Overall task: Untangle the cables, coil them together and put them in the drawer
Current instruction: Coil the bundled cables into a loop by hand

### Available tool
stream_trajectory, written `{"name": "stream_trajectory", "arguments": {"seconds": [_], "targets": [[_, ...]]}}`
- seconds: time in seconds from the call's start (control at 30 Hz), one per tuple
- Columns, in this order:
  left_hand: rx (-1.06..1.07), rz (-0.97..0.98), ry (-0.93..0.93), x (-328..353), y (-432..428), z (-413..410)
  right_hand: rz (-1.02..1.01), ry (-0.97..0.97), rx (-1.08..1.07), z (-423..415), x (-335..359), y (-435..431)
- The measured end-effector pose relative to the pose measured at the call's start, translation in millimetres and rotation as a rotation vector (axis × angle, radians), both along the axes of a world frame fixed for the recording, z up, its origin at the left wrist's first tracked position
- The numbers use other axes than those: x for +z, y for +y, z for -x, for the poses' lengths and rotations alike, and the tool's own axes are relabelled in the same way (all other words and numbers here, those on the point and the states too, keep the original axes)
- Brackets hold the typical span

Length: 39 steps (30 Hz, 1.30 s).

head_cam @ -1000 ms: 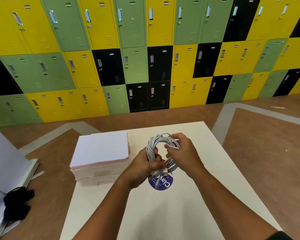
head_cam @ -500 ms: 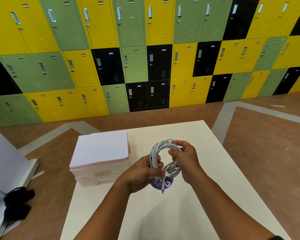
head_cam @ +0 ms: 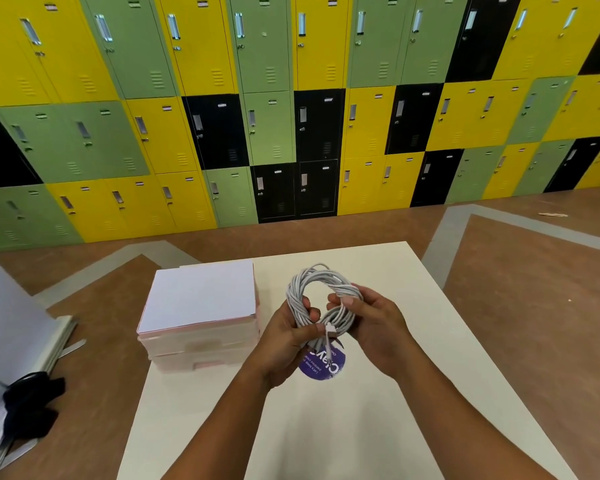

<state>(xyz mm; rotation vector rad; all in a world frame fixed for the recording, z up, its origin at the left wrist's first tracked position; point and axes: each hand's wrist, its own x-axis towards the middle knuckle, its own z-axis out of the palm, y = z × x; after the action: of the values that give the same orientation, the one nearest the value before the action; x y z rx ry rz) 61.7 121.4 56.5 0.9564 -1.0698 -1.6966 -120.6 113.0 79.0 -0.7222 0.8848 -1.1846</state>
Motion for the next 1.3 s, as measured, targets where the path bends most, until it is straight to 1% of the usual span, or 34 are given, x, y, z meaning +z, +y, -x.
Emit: {"name": "stream_trajectory", "arguments": {"seconds": [0.03,0.1,0.2,0.3,0.43,0.57,0.67,0.73,0.8,0.87,0.97,1.07,1.2,1.3], "targets": [[0.019,-0.005,-0.001,-1.8,0.3,-0.8,-0.011,-0.011,-0.006,-0.2,-3.0,1.6],[0.032,-0.018,0.009,-5.2,1.5,-2.2,-0.006,0.036,-0.034,-1.3,-7.8,3.3],[0.04,-0.046,0.016,-8.7,3.9,-2.8,0.057,0.217,-0.116,-4.3,-10.6,2.5],[0.046,-0.028,-0.115,-13.8,4.9,-2.9,0.114,0.371,-0.208,-8.7,-13.5,0.6],[0.093,0.042,-0.269,-18.8,4.5,-2.1,0.167,0.492,-0.308,-17.8,-20.1,1.9],[0.2,0.092,-0.351,-18.7,4.7,2.8,0.164,0.464,-0.363,-19.8,-26.4,3.0],[0.279,0.123,-0.406,-20.4,3.6,5.8,0.159,0.42,-0.265,-20.0,-28.2,3.2],[0.309,0.138,-0.424,-20.8,3.3,8.6,0.169,0.425,-0.206,-22.1,-29.8,6.2],[0.318,0.152,-0.44,-22.1,3.2,10.2,0.175,0.442,-0.199,-23.4,-31.3,8.2],[0.318,0.145,-0.423,-24.2,3.3,9.8,0.184,0.463,-0.229,-23.5,-32.1,9.4],[0.301,0.102,-0.368,-28.4,3.7,9.6,0.246,0.558,-0.282,-23.8,-34.5,11.3],[0.339,0.067,-0.326,-31.9,5.2,7.2,0.281,0.58,-0.283,-26.1,-39.3,13.2],[0.369,0.037,-0.343,-40.0,9.4,3.4,0.192,0.568,-0.289,-31.1,-51.1,14.5],[0.37,0.017,-0.394,-47.9,18.1,3.0,0.132,0.588,-0.293,-33.6,-69.6,17.7]]}}
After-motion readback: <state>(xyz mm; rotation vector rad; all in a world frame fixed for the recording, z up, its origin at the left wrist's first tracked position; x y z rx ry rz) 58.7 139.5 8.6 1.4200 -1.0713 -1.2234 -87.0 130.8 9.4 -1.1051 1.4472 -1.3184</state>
